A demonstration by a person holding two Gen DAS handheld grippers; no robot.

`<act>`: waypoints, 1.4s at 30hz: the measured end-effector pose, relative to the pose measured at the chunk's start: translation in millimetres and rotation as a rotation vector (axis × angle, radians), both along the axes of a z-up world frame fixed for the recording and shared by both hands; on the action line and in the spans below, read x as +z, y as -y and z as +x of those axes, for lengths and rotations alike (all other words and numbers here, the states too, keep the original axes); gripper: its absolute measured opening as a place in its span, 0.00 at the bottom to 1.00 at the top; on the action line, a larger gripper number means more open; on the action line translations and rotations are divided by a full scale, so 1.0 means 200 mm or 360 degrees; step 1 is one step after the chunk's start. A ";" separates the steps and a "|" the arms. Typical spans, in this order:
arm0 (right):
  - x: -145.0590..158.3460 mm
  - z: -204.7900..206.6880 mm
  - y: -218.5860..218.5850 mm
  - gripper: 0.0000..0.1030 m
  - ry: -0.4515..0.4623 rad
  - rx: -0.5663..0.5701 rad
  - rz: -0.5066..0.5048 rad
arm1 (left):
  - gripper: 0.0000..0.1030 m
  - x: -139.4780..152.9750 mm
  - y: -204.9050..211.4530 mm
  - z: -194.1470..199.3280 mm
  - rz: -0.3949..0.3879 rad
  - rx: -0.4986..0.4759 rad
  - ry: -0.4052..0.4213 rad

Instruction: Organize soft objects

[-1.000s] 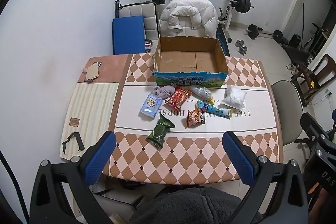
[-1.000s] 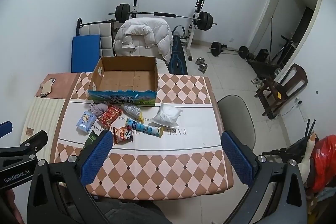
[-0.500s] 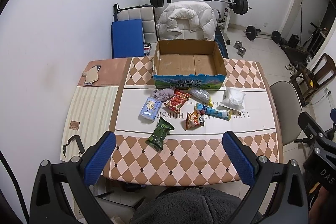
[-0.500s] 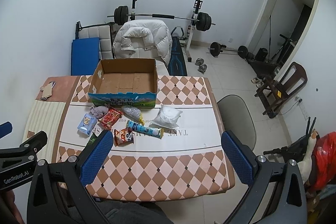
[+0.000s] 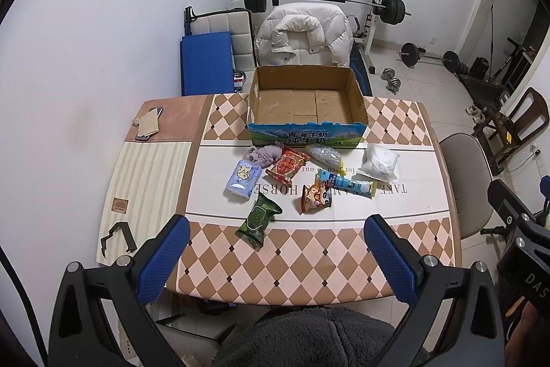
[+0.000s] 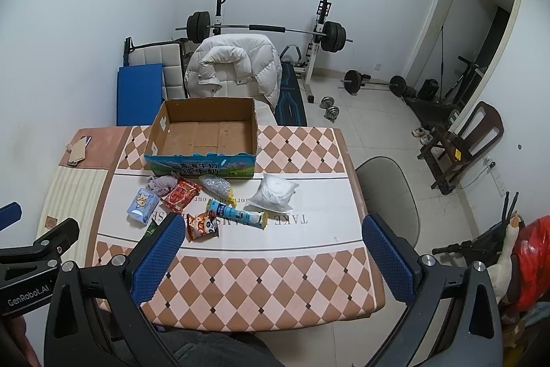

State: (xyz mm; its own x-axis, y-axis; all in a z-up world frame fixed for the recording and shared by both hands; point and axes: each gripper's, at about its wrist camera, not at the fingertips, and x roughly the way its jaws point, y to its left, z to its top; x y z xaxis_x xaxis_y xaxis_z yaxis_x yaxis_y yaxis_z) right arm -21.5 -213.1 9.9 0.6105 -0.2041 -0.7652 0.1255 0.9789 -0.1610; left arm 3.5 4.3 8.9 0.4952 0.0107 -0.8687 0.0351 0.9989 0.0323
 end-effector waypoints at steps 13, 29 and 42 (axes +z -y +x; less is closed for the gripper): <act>0.02 0.04 0.03 1.00 0.0003 0.0012 0.0012 | 1.00 0.02 0.02 0.02 -0.0004 0.0007 0.0016; 0.00 0.03 0.03 1.00 0.0006 0.0007 0.0018 | 1.00 0.02 0.03 0.03 -0.0004 0.0010 0.0028; 0.00 0.03 0.03 1.00 0.0001 0.0005 0.0023 | 1.00 0.03 0.04 0.03 -0.0005 0.0013 0.0032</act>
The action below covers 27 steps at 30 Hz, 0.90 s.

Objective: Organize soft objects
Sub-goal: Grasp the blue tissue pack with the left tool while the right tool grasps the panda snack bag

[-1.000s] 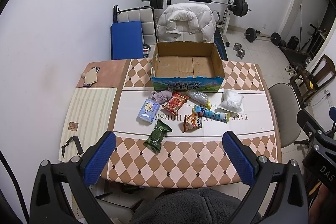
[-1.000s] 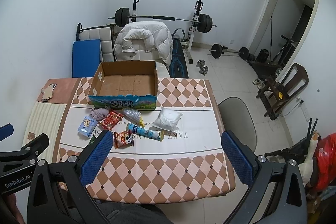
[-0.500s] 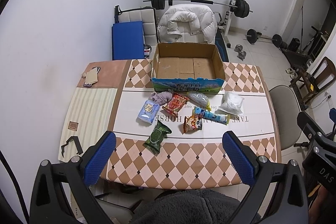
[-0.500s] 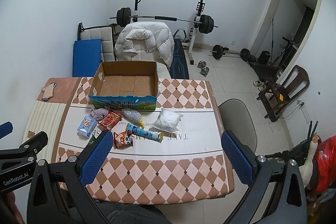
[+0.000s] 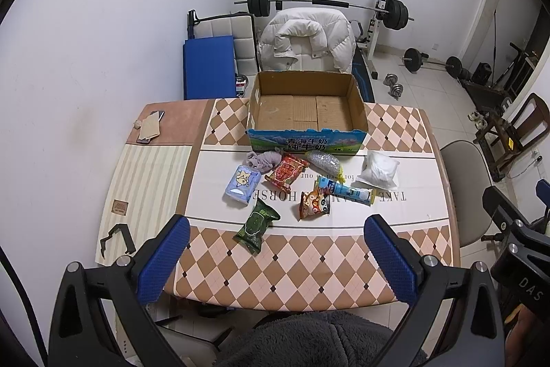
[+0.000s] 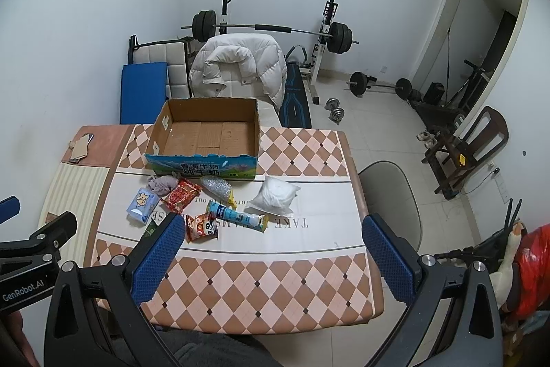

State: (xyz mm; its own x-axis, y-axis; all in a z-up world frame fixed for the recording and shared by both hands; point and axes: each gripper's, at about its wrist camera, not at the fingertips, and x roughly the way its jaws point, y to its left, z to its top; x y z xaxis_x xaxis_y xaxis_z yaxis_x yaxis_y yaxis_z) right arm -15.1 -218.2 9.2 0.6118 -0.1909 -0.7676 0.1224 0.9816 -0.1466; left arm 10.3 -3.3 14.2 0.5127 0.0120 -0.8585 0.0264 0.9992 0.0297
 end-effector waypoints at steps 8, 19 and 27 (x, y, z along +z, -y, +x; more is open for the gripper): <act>-0.12 0.03 0.03 1.00 -0.0053 0.0006 0.0072 | 1.00 -0.05 -0.01 0.05 0.0035 0.0022 -0.0002; -0.80 0.52 0.36 1.00 -0.0492 -0.0034 0.0238 | 1.00 -0.80 -0.12 0.64 0.0276 -0.0012 -0.0377; -1.47 0.94 0.46 1.00 -0.0894 -0.0068 0.0385 | 0.99 -1.34 -0.19 0.93 0.0346 -0.0079 -0.0676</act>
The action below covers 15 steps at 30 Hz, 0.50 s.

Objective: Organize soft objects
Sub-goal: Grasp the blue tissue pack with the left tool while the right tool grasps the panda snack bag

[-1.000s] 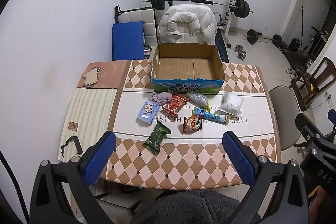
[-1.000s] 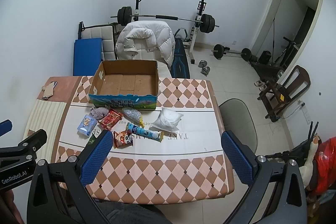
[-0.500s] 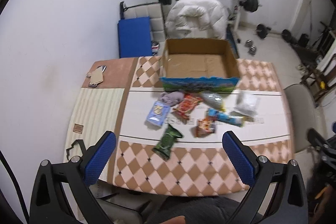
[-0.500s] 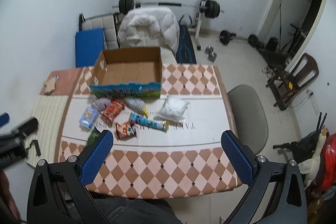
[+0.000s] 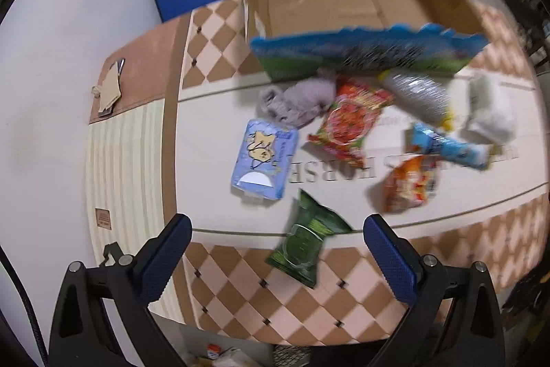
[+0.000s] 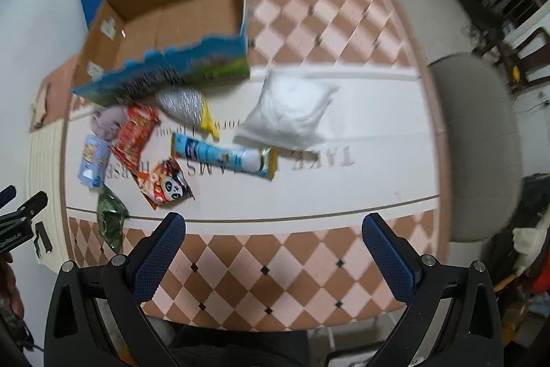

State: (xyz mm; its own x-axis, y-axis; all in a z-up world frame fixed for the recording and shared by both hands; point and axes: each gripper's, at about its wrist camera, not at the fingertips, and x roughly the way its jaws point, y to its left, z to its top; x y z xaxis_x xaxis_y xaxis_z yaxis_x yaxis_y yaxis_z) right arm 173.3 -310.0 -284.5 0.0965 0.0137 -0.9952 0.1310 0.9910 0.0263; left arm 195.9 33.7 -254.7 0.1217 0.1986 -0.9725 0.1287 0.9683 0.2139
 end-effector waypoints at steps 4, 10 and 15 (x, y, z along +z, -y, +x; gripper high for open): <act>-0.27 0.08 -0.15 1.00 -0.0173 -0.0003 0.0197 | 0.99 -0.13 -0.11 0.10 -0.0033 0.0054 -0.0076; -0.64 0.11 -0.38 1.00 -0.0416 -0.0238 0.0583 | 0.99 -0.28 -0.25 0.26 -0.0050 0.0083 -0.0173; -0.82 0.11 -0.44 0.99 -0.0520 -0.0636 0.0824 | 0.99 -0.44 -0.29 0.37 -0.0140 0.0041 -0.0301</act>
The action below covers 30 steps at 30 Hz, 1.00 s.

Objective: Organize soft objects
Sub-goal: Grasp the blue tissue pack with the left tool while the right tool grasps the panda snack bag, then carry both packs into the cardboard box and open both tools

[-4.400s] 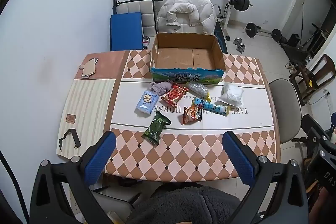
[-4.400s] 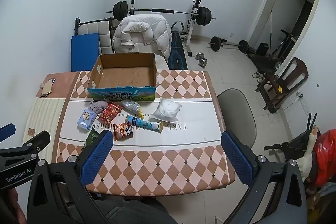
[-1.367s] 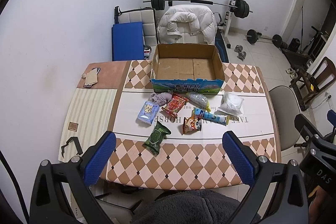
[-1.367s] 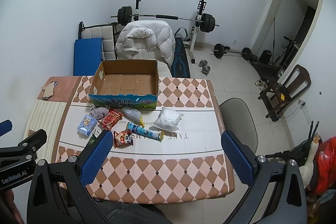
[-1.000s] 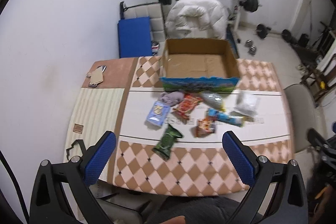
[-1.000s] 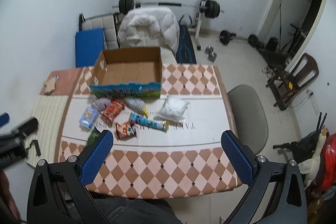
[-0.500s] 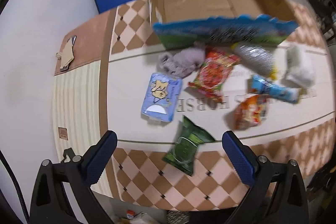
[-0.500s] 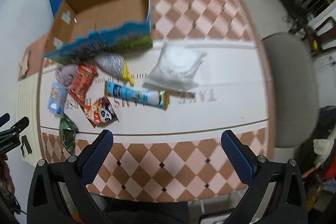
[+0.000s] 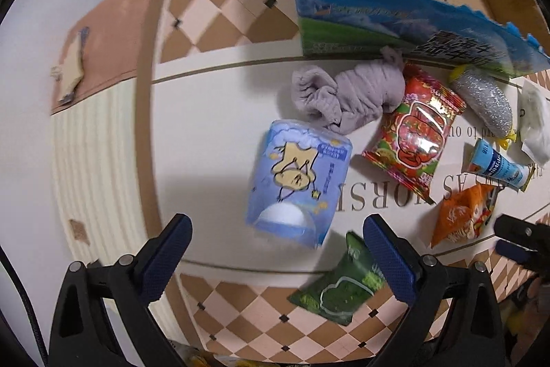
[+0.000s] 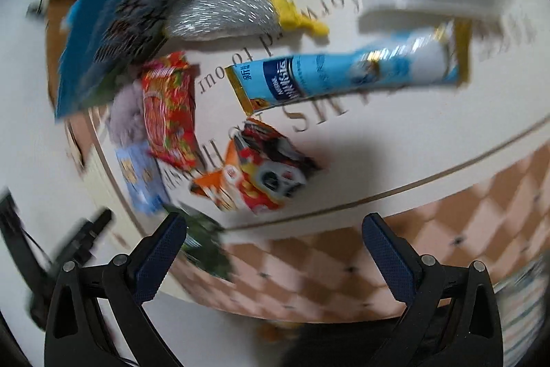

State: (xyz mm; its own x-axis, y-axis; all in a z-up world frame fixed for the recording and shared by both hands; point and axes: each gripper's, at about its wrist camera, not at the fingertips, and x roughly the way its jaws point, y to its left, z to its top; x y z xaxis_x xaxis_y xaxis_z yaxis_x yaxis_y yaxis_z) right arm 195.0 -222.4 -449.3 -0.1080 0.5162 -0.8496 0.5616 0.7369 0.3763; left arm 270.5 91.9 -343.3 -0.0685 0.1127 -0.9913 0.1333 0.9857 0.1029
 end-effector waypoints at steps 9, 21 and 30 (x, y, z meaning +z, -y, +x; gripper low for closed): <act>-0.21 0.03 -0.14 0.60 -0.0213 -0.0274 0.0136 | 0.99 -0.29 -0.03 0.14 -0.0105 -0.0087 -0.0218; 0.02 0.29 -0.48 0.44 -0.0083 0.0839 -0.0537 | 0.98 -0.51 -0.08 0.18 -0.0194 -0.0091 -0.0315; 0.04 0.36 -0.48 0.63 -0.0070 0.0608 -0.0454 | 0.42 -0.57 -0.26 0.14 -0.0223 0.0204 -0.0206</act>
